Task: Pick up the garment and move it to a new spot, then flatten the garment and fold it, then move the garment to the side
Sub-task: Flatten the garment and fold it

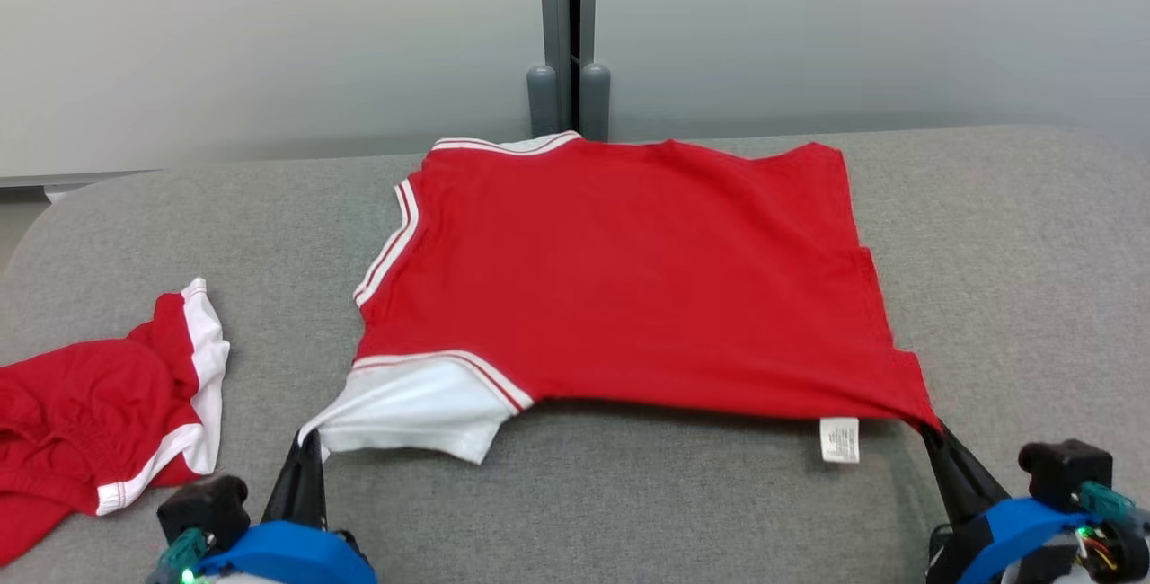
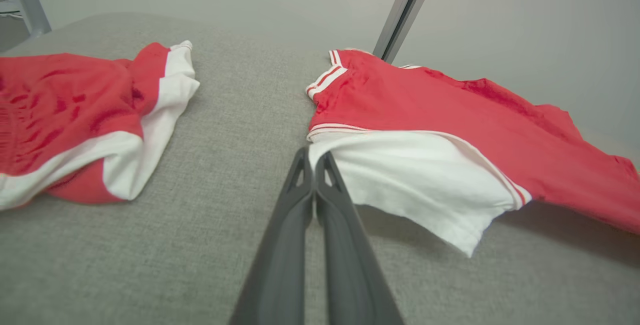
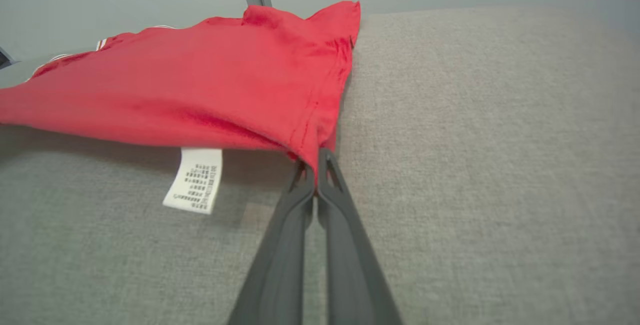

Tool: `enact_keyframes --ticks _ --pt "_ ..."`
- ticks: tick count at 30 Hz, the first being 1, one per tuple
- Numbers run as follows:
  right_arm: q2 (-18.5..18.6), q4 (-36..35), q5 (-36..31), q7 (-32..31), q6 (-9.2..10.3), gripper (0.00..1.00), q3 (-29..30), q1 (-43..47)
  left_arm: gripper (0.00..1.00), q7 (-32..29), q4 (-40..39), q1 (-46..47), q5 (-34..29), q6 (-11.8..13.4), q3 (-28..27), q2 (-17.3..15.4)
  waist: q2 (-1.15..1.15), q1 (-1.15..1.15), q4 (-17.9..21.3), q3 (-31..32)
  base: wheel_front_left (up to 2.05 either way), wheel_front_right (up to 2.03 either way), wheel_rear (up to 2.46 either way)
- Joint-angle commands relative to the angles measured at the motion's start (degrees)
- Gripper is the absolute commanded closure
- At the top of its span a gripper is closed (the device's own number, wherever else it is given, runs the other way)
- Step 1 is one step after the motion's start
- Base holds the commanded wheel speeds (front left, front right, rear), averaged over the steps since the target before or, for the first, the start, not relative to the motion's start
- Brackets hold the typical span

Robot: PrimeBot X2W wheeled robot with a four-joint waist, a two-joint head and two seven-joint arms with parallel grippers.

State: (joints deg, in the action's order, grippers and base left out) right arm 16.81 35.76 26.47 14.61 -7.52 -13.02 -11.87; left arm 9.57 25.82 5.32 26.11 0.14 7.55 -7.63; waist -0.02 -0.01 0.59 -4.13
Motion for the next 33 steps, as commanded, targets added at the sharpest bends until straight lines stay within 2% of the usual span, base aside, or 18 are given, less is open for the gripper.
enact_keyframes --ticks 1,9,12,13,16,22,27,33 --pt "0.61 -1.07 -0.56 -0.53 0.05 1.0 0.72 1.95 1.0 -1.32 -3.08 -1.98 -0.26 0.91 -0.02 -0.72 0.02 0.01 -0.2 0.12 0.0 0.0 0.0" --pt "-0.37 -14.22 -4.33 -7.91 0.05 1.0 8.89 15.03 1.0 -16.15 -32.91 -18.73 -1.25 8.43 1.59 -2.73 0.02 0.01 -1.43 1.22 0.0 0.0 0.0" --pt "-1.98 -20.55 -5.93 -12.75 0.04 1.0 12.21 19.64 1.0 -20.51 -40.55 -22.45 -1.63 10.45 2.19 -3.44 0.02 0.01 -1.44 1.42 0.0 0.0 0.0" --pt "-2.77 -24.78 -6.62 -16.19 0.04 1.0 13.85 22.22 1.0 -22.92 -44.15 -24.05 -1.64 11.33 2.6 -3.78 0.02 0.01 -1.29 1.45 0.0 0.0 0.0" --pt "-3.65 -29.93 -7.59 -21.03 0.04 1.0 15.19 24.62 1.0 -25.38 -47.35 -24.87 -1.58 12.1 2.84 -4.28 0.02 0.01 -0.76 1.43 0.0 0.0 0.0" --pt "-3.74 -33.42 -6.9 -28.56 0.04 1.0 15.83 24.15 1.0 -28.1 -46.37 -20.7 0.27 10.93 2.48 -5.15 0.02 0.01 0.01 0.56 0.0 0.0 0.0" --pt "-2.75 -33.51 -6.19 -33.94 0.04 1.0 15.58 19.71 1.0 -29.57 -42.29 -14.8 5.24 8.02 1.07 -5.13 0.02 0.01 0.83 -1.6 0.0 0.0 0.0" --pt "-2.07 -31.79 -4.86 -36.57 0.04 1.0 14.68 12.36 1.0 -31.14 -34.02 -4.12 9.39 3.91 -0.05 -6.11 0.02 0.01 1.05 -5.21 0.0 0.0 0.0"
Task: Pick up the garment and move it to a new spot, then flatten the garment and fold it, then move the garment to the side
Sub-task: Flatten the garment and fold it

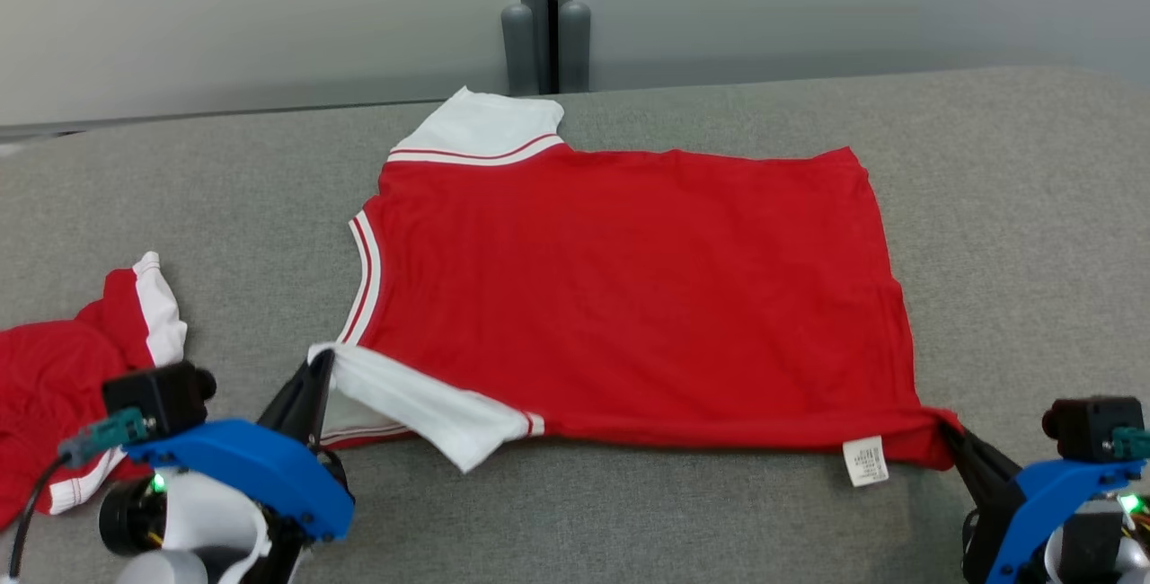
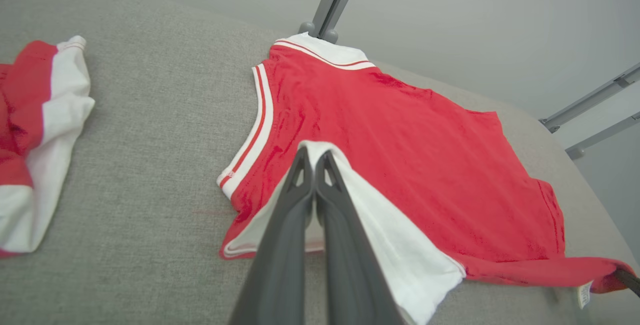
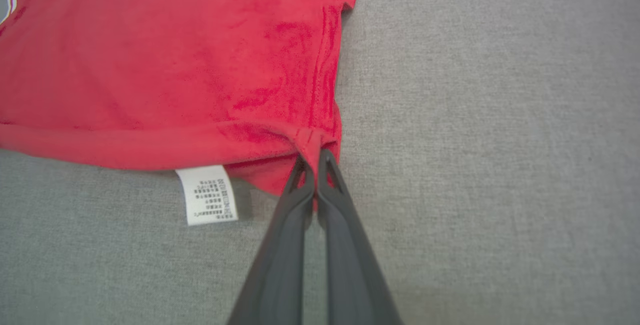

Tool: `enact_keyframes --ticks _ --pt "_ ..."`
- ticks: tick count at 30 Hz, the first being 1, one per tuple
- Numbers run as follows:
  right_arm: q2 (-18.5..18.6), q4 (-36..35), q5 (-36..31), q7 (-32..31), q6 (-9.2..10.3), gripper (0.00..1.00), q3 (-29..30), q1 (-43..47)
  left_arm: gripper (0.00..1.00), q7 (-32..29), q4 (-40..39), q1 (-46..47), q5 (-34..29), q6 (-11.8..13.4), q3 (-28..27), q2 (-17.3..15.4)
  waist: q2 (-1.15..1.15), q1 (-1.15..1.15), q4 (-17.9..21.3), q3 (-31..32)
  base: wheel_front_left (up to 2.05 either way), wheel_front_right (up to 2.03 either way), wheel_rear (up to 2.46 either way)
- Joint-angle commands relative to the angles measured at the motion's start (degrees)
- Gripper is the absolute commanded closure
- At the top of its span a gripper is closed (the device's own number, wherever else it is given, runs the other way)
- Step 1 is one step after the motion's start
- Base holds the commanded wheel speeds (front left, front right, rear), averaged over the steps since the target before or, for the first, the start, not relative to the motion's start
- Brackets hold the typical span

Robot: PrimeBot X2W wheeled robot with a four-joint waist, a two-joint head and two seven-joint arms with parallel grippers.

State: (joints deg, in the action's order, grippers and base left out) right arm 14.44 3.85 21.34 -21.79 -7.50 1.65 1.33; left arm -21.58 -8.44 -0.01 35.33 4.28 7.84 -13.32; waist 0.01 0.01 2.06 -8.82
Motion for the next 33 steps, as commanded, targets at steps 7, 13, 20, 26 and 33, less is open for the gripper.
enact_keyframes --ticks 7,13,20,26,33 --pt "0.71 4.87 1.11 2.5 0.02 1.0 -1.03 -8.95 1.0 2.1 12.1 13.68 -0.74 -4.19 1.36 -0.54 -0.01 -0.01 -0.51 -3.48 0.0 0.0 0.0" --pt "0.01 9.93 1.54 7.78 0.01 0.0 -2.67 -12.93 0.0 7.92 21.03 20.42 -3.15 -7.21 3.36 0.64 -0.01 -0.01 -0.59 -5.12 0.0 0.0 0.0" --pt "-1.16 10.46 -0.92 21.96 0.01 0.0 -2.93 -12.32 0.0 20.81 26.31 20.18 -7.63 -6.08 3.57 2.05 -0.01 -0.01 -0.76 -5.07 0.0 0.0 0.0" --pt "-3.85 3.99 -8.44 30.95 0.01 0.0 -0.14 -8.2 0.0 32.46 24.56 15.61 -13.79 -2.31 4.19 1.21 -0.01 -0.01 -0.71 -2.95 0.0 0.0 0.0" --pt "-6.77 -2.41 -11.76 31.12 0.01 0.0 0.56 -2.61 0.0 33.81 19.22 8.55 -16.12 0.84 4.45 -0.03 -0.01 -0.01 -0.23 -0.53 0.0 0.0 0.0"
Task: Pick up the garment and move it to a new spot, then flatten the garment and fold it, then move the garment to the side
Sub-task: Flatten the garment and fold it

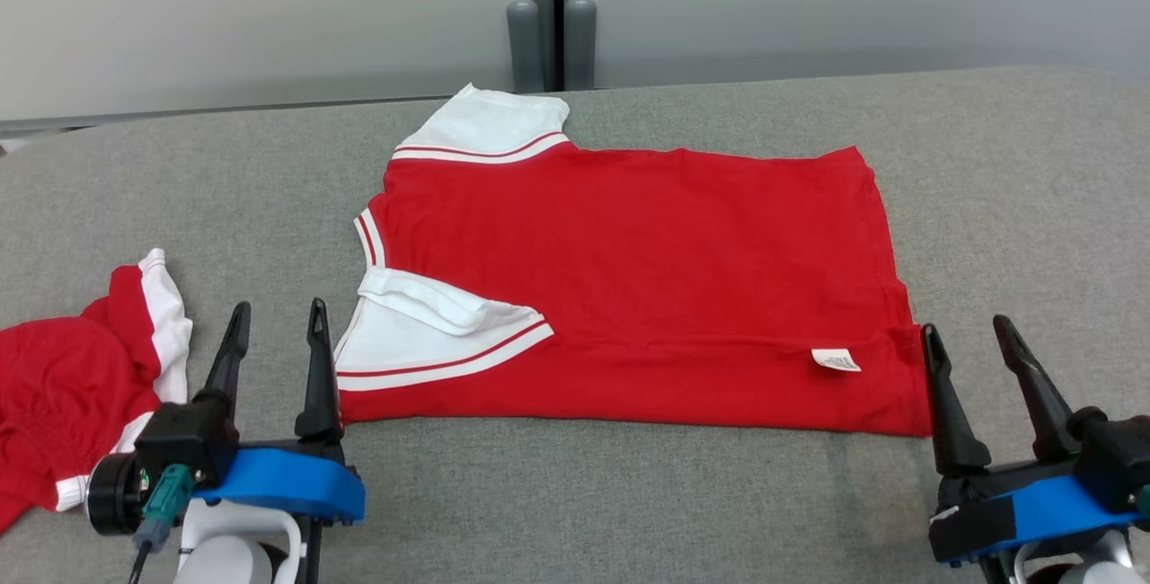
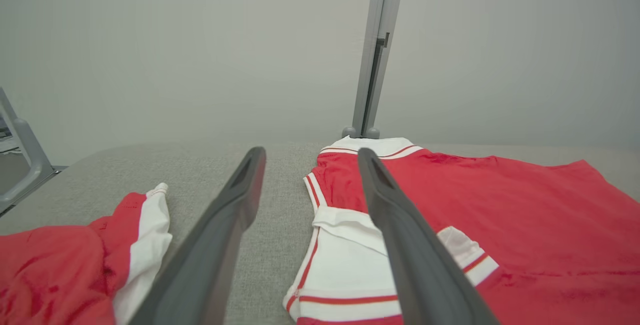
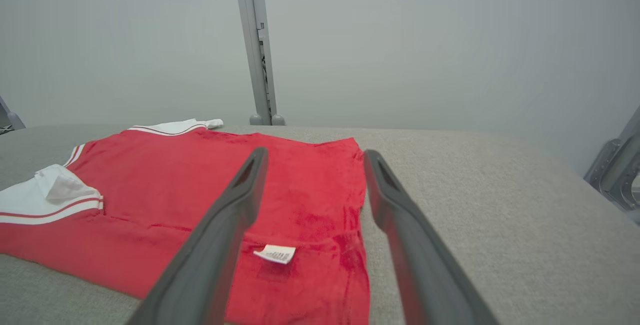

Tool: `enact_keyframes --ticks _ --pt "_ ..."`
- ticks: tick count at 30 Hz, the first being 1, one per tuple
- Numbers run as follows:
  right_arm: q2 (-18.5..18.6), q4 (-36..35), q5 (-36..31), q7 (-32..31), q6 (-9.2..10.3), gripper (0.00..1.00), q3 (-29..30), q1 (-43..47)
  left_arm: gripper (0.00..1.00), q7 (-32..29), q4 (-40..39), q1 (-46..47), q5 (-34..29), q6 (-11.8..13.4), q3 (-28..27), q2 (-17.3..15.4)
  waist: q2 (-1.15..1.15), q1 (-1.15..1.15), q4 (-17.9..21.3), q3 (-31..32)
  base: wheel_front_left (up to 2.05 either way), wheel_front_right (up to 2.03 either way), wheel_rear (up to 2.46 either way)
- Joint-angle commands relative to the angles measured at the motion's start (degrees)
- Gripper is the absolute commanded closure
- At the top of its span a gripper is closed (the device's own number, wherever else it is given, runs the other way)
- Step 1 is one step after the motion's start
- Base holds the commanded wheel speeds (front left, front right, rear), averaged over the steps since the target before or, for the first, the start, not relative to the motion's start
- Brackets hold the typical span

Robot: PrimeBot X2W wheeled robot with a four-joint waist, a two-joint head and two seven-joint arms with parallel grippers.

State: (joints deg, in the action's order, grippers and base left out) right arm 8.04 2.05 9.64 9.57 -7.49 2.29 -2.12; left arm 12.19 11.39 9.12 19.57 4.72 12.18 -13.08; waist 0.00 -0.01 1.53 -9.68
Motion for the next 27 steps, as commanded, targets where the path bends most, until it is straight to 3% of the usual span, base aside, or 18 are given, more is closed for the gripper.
enact_keyframes --ticks 1,6,14,17,27 --pt "-0.71 -1.34 -0.26 -0.42 0.0 0.0 -0.29 1.53 0.0 -0.12 -1.35 -1.64 -0.47 0.85 0.1 -0.28 0.0 0.01 0.36 0.67 0.0 0.0 0.0" --pt "-1.49 -3.16 -0.54 -1.42 0.0 0.0 -0.32 3.68 0.0 -1.26 -4.46 -5.32 -0.24 2.52 0.22 -0.26 0.0 0.01 0.38 1.35 0.0 0.0 0.0" --pt "-1.3 -4.25 -0.39 -2.43 0.0 0.0 -0.28 3.97 0.0 -2.64 -6.56 -6.14 -0.15 3.15 0.3 -1.0 0.0 0.01 0.6 1.06 0.0 0.0 0.0" --pt "-1.24 -3.77 -0.52 -2.83 0.0 0.0 0.17 3.67 0.0 -3.3 -6.32 -5.35 0.0 2.67 0.67 -1.22 0.0 0.01 0.64 0.35 0.0 0.0 0.0" --pt "-0.07 8.48 -0.12 -2.23 0.0 0.0 1.34 0.38 0.0 -9.13 3.6 -1.19 3.23 -2.2 3.33 -1.09 0.0 0.01 0.6 -4.34 0.0 0.0 0.0"
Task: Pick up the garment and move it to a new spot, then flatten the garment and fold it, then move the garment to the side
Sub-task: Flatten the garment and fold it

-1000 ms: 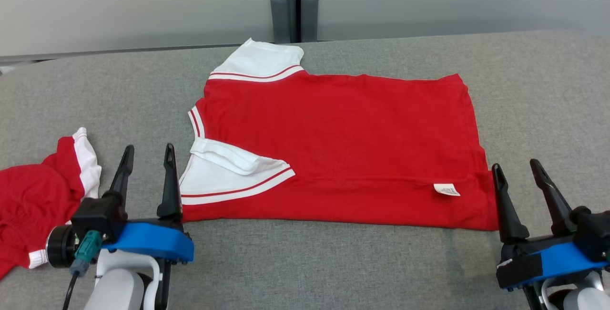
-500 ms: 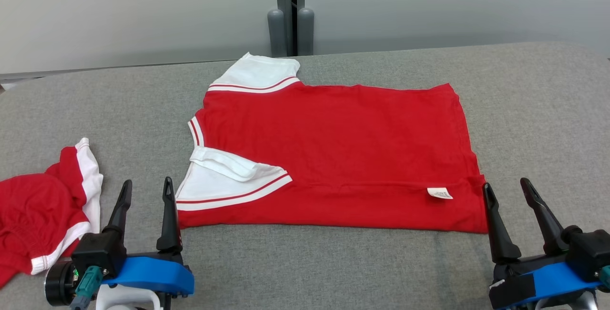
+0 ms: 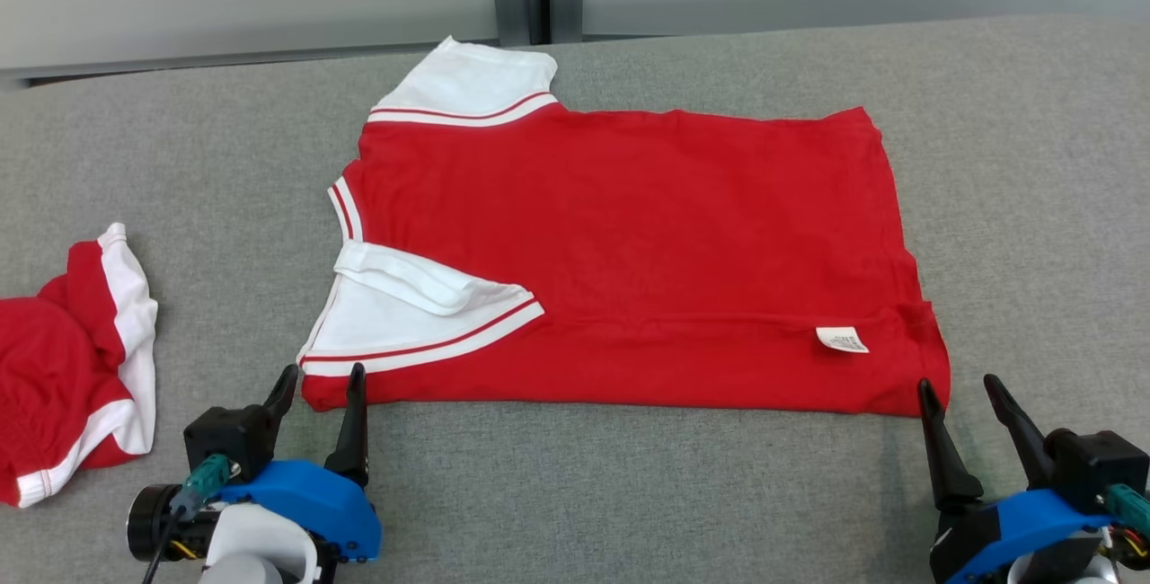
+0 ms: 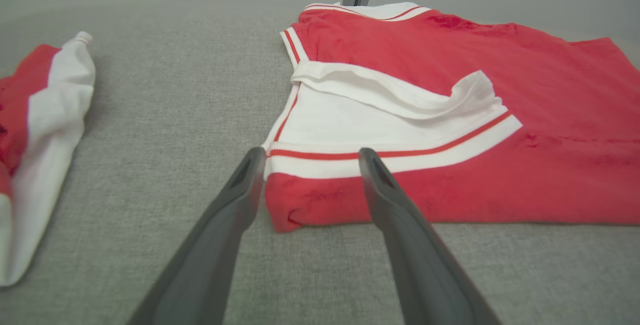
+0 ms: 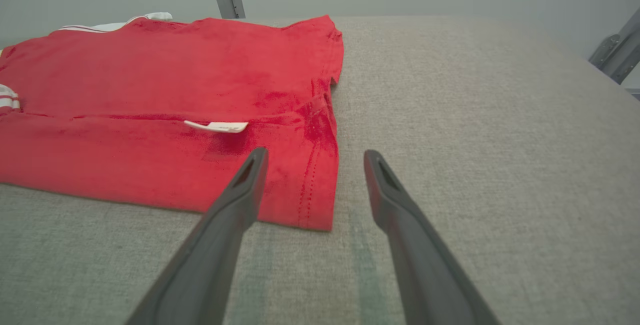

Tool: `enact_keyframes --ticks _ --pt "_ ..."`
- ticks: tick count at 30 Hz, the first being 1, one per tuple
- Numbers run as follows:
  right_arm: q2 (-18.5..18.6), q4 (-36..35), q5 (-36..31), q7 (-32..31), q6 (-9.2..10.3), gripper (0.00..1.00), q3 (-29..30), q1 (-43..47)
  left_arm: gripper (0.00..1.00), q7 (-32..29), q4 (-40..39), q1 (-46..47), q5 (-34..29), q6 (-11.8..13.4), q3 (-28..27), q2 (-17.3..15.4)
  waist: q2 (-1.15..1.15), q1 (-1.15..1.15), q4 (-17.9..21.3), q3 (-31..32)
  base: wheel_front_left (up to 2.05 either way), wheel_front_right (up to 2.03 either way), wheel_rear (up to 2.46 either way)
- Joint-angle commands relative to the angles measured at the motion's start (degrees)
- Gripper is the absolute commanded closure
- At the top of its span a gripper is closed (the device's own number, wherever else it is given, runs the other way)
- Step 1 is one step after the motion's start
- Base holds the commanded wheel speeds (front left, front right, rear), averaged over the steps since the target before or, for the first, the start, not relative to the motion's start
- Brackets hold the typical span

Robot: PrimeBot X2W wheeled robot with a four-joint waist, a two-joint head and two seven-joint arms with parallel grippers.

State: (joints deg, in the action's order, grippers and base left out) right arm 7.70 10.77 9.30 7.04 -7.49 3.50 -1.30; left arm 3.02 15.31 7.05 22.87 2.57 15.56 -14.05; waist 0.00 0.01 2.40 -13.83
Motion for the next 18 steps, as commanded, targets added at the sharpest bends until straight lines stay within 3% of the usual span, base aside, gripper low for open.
enact_keyframes --ticks 1,8,9,10,11,12,18 --pt "0.46 1.21 0.34 0.48 0.0 0.0 -0.02 -1.18 0.0 -0.2 0.85 1.44 0.36 -0.5 -0.01 -0.08 0.0 -0.01 -0.32 -0.56 0.0 0.0 0.0" --pt "1.0 11.4 2.49 0.63 0.0 0.0 -1.98 -6.59 0.0 -2.45 8.84 5.55 3.76 -4.27 0.45 0.93 0.0 -0.01 -0.75 -2.17 0.0 0.0 0.0" --pt "1.11 12.6 3.0 0.54 0.0 0.05 -2.37 -7.33 0.0 -3.06 9.62 5.89 4.26 -4.79 0.58 1.28 0.0 -0.01 -0.79 -2.23 0.0 0.0 0.0" --pt "1.22 13.67 3.8 0.49 0.0 0.42 -2.78 -7.84 0.0 -3.79 10.35 6.12 4.96 -5.48 0.83 1.54 0.0 -0.01 -0.8 -2.27 0.0 0.0 0.0" --pt "1.4 14.49 4.76 0.73 0.0 0.69 -3.23 -8.34 0.38 -4.31 10.86 6.21 5.9 -6.09 0.9 1.87 0.0 -0.01 -0.83 -2.31 0.0 0.0 0.0" --pt "1.85 15.33 5.01 0.76 0.0 0.99 -3.72 -8.67 1.0 -4.27 11.13 6.4 6.17 -6.35 0.78 1.86 0.0 -0.01 -0.84 -2.33 0.0 0.0 0.0" --pt "2.95 17.16 8.33 2.06 0.0 1.0 -5.99 -8.46 1.0 -4.04 10.8 5.21 7.26 -7.06 0.78 1.18 0.0 -0.01 -0.97 -1.2 0.0 0.0 0.0"
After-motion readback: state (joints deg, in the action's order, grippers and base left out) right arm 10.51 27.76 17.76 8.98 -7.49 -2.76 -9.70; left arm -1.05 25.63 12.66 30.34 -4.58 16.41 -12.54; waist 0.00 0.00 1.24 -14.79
